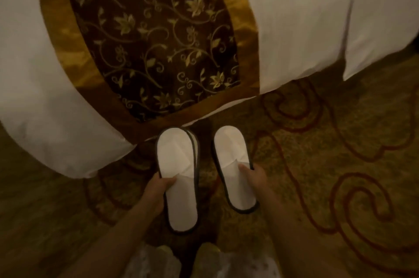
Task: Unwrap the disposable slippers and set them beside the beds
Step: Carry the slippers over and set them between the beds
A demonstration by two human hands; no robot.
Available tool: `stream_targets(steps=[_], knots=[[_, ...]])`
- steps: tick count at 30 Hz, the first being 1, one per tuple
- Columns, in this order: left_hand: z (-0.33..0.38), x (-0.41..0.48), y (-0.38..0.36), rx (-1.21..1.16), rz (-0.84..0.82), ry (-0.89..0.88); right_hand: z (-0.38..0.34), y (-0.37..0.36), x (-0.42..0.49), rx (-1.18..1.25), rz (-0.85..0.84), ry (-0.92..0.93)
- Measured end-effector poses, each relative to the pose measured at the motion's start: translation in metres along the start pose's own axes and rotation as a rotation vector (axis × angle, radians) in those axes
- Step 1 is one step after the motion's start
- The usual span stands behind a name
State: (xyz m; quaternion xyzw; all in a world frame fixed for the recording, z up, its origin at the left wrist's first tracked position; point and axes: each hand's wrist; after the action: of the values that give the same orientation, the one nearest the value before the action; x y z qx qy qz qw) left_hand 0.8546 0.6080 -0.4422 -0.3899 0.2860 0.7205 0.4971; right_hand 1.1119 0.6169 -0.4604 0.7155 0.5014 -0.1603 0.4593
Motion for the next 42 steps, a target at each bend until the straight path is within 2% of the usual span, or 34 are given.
stream_targets(steps=[4, 9, 11, 13, 15, 17, 19, 21, 28, 31, 36, 42], knots=[[-0.051, 0.075, 0.008, 0.025, 0.041, -0.029, 0.036, -0.073, 0.071, -0.074, -0.047, 0.06], [-0.091, 0.161, 0.013, -0.056, 0.11, -0.044, 0.054, -0.136, 0.154, -0.203, -0.126, 0.245], [-0.1, 0.188, 0.016, -0.09, 0.115, -0.039, 0.058, -0.151, 0.183, -0.296, -0.129, 0.306], [-0.103, 0.204, 0.02, -0.091, 0.084, -0.063, 0.063, -0.159, 0.202, -0.437, -0.057, 0.34], [-0.103, 0.21, 0.023, -0.072, 0.076, -0.089, 0.062, -0.161, 0.204, -0.571, -0.013, 0.331], [-0.1, 0.203, 0.025, -0.049, 0.084, -0.078, 0.054, -0.16, 0.191, -0.626, -0.04, 0.393], [-0.09, 0.185, 0.026, 0.015, 0.09, -0.063, 0.039, -0.155, 0.165, -0.62, -0.119, 0.496], [-0.074, 0.157, 0.025, 0.102, 0.079, -0.067, 0.021, -0.147, 0.13, -0.579, -0.202, 0.525], [0.014, 0.029, 0.022, 0.131, 0.004, -0.005, -0.07, -0.103, -0.011, -0.318, -0.38, 0.354], [0.047, -0.033, 0.025, 0.126, 0.011, 0.043, -0.102, -0.081, -0.07, -0.237, -0.37, 0.295], [0.096, -0.123, 0.028, 0.151, 0.003, 0.043, -0.143, -0.041, -0.151, -0.174, -0.275, 0.308], [0.168, -0.214, 0.046, 0.318, 0.018, -0.09, -0.213, 0.006, -0.236, -0.032, -0.275, 0.285]])
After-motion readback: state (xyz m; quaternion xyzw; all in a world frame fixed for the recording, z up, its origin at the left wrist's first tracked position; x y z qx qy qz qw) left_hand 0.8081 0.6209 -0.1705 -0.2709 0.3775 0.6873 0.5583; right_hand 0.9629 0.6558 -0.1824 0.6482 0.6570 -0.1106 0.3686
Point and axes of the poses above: each hand's wrist, its own x-axis towards the middle knuckle, its own y-axis out of the back of the hand, z = x × y, and after that the axes turned 8 degrees about z, right-handed
